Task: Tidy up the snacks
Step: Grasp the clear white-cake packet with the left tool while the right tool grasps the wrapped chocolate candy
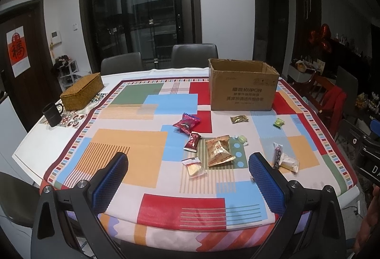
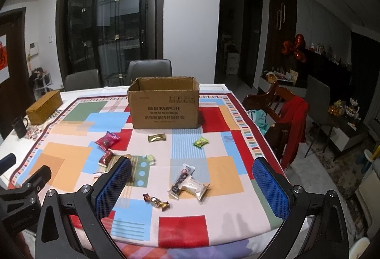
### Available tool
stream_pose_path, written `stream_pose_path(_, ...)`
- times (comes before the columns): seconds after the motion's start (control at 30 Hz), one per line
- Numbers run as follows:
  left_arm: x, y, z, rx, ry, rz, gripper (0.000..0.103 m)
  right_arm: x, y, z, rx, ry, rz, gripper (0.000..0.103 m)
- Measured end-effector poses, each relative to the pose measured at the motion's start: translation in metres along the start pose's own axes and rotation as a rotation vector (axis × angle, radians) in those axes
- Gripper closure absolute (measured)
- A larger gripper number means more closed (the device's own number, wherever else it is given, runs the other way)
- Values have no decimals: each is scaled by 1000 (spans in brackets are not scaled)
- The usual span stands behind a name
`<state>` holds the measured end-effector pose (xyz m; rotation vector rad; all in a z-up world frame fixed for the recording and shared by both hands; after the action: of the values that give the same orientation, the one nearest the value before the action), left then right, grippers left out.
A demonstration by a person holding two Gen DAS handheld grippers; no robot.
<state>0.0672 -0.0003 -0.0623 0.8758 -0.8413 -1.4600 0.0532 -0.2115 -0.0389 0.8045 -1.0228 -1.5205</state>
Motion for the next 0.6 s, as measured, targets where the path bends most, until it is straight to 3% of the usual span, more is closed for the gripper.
stream_pose_path(0.6,15,-26,-69,-114,-7,-54,0,-6,-28,-65,-131,-2,9,0)
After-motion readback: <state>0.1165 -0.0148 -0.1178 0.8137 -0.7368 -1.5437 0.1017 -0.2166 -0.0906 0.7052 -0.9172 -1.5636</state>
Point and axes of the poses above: each gripper's, at about its wrist camera, not at the fingertips, and z roughly against the way its jaws point, x to its right, y to its top, the point moved 7 cm from there along -z, roughly the way its jaws point, and after that the axes turned 9 degrees about x, right-handed, at the moved point
